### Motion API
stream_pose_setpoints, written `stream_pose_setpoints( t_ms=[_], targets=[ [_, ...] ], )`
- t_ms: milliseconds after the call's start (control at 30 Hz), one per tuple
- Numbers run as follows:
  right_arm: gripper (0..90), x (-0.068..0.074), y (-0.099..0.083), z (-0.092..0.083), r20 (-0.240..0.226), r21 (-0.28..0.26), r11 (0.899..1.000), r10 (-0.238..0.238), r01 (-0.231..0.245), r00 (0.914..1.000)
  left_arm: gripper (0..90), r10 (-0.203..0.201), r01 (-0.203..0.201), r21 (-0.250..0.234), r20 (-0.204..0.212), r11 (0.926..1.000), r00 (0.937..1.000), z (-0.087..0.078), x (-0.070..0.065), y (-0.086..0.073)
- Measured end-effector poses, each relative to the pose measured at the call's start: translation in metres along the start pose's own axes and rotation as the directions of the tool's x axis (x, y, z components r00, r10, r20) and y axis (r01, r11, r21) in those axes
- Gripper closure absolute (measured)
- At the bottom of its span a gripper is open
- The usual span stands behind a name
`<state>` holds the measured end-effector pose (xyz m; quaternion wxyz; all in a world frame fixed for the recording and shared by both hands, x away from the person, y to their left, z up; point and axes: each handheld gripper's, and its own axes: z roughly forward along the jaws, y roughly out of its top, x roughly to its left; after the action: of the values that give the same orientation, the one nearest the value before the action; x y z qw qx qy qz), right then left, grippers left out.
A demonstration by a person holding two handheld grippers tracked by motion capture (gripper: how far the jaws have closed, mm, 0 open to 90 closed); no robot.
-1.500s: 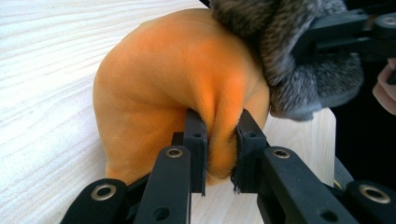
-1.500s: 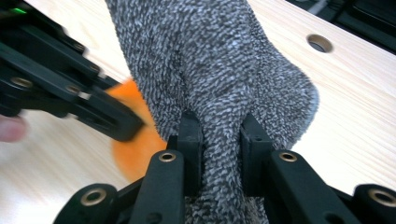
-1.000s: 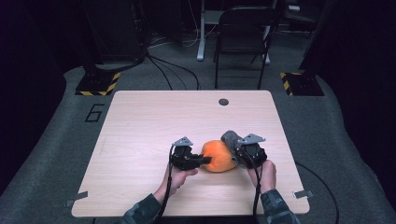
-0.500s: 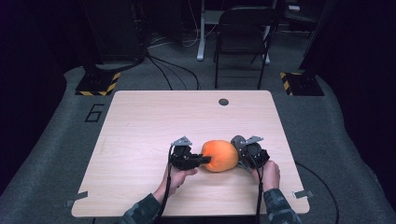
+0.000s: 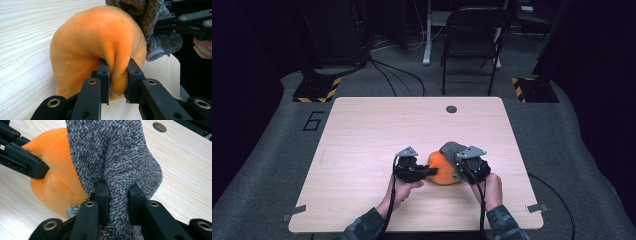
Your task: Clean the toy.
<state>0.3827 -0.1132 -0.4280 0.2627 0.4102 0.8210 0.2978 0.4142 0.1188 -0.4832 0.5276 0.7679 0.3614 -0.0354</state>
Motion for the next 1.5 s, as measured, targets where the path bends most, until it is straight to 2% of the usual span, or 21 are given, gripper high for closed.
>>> stream_pose_setpoints(
  t_ms=[167,333,433,467,500,600,667,733,767,800,867,900,967,1000,1067,1167,1233,1300,1333,1400,1500],
  targets=[
    [75.2,0.0,-0.001,0.001,0.003,-0.012,1.0,-0.01,0.01,0.9999,70.8,0.036,-0.035,0.002,-0.018,0.9994,0.9992,0.0,-0.003,0.0],
    [75.1,-0.004,0.0,0.002,-0.01,0.0,1.0,-0.014,0.014,0.9998,54.6,0.055,-0.055,-0.012,-0.012,0.9984,0.9984,-0.002,0.001,0.002],
    [75.2,-0.008,0.002,0.005,-0.008,0.0,1.0,0.006,-0.006,0.9999,42.9,0.074,-0.074,-0.02,-0.013,0.997,0.9972,-0.003,0.003,0.002],
    [75.2,-0.009,0.002,0.005,-0.016,-0.001,1.0,0.011,-0.011,0.9998,38.3,0.098,-0.099,-0.021,-0.038,0.9949,0.9945,-0.005,0.004,0.002],
    [75.2,-0.01,0.002,0.006,-0.017,0.0,1.0,0.021,-0.021,0.9996,36.3,0.098,-0.099,-0.021,-0.038,0.9949,0.9945,-0.005,0.004,0.002],
    [75.2,-0.01,0.003,0.007,-0.013,-0.002,1.0,0.02,-0.02,0.9997,29.5,0.164,-0.165,-0.02,-0.049,0.9861,0.9853,-0.008,0.003,0.004],
    [75.2,-0.011,0.004,0.007,-0.02,0.004,1.0,0.026,-0.026,0.9995,25.2,0.179,-0.18,-0.016,-0.051,0.9835,0.9825,-0.009,0.002,0.004],
    [75.2,-0.013,0.004,0.008,-0.018,-0.001,1.0,0.018,-0.018,0.9997,21.5,0.261,-0.261,0.009,-0.064,0.9652,0.9631,-0.009,0.0,0.004],
    [75.2,-0.013,0.004,0.008,-0.018,-0.001,1.0,0.018,-0.018,0.9997,17.6,0.261,-0.261,0.009,-0.064,0.9652,0.9631,-0.009,0.0,0.004],
    [75.2,-0.014,0.003,0.008,-0.02,0.003,1.0,0.026,-0.026,0.9995,15.6,0.304,-0.303,0.017,-0.081,0.9528,0.9493,-0.007,-0.002,0.002],
    [75.2,-0.014,0.003,0.009,-0.02,0.003,1.0,0.03,-0.03,0.9993,14.8,0.346,-0.344,0.032,-0.095,0.9383,0.9336,-0.006,-0.003,0.001],
    [75.2,-0.015,0.003,0.009,-0.021,0.006,0.999,0.033,-0.033,0.9992,14.4,0.374,-0.37,0.051,-0.106,0.9276,0.9215,-0.004,-0.003,0.0],
    [75.2,-0.015,0.003,0.009,-0.017,0.004,0.999,0.034,-0.034,0.9993,12.4,0.389,-0.382,0.075,-0.11,0.921,0.9147,-0.002,-0.001,-0.002],
    [75.2,-0.015,0.003,0.009,-0.018,0.003,0.999,0.035,-0.035,0.9992,12.2,0.401,-0.391,0.092,-0.146,0.9157,0.9043,0.001,0.001,-0.004],
    [75.2,-0.016,0.003,0.01,-0.019,0.009,0.999,0.037,-0.037,0.9991,15.2,0.394,-0.383,0.1,-0.159,0.9184,0.9051,0.004,0.005,-0.007],
    [75.2,-0.016,0.003,0.011,-0.018,0.009,0.999,0.04,-0.04,0.999,15.1,0.415,-0.393,0.147,-0.178,0.9075,0.892,0.011,0.011,-0.012],
    [75.2,-0.016,0.003,0.011,-0.015,0.006,0.999,0.041,-0.041,0.9991,15.3,0.417,-0.393,0.156,-0.178,0.9063,0.8913,0.014,0.012,-0.014],
    [75.2,-0.016,0.003,0.011,-0.015,0.007,0.999,0.042,-0.041,0.999,15.6,0.427,-0.403,0.155,-0.18,0.9019,0.8861,0.016,0.012,-0.016],
    [75.2,-0.016,0.003,0.011,-0.015,0.007,0.999,0.041,-0.041,0.9991,16.1,0.436,-0.413,0.156,-0.177,0.8975,0.8822,0.017,0.011,-0.016],
    [75.2,-0.016,0.003,0.011,-0.016,0.009,0.999,0.038,-0.038,0.9991,16.8,0.466,-0.44,0.169,-0.184,0.8822,0.8652,0.02,0.01,-0.018],
    [75.2,-0.015,0.003,0.012,-0.012,0.006,0.999,0.042,-0.042,0.9991,24.5,0.487,-0.456,0.18,-0.207,0.8715,0.8486,0.026,0.007,-0.022]
  ],
)
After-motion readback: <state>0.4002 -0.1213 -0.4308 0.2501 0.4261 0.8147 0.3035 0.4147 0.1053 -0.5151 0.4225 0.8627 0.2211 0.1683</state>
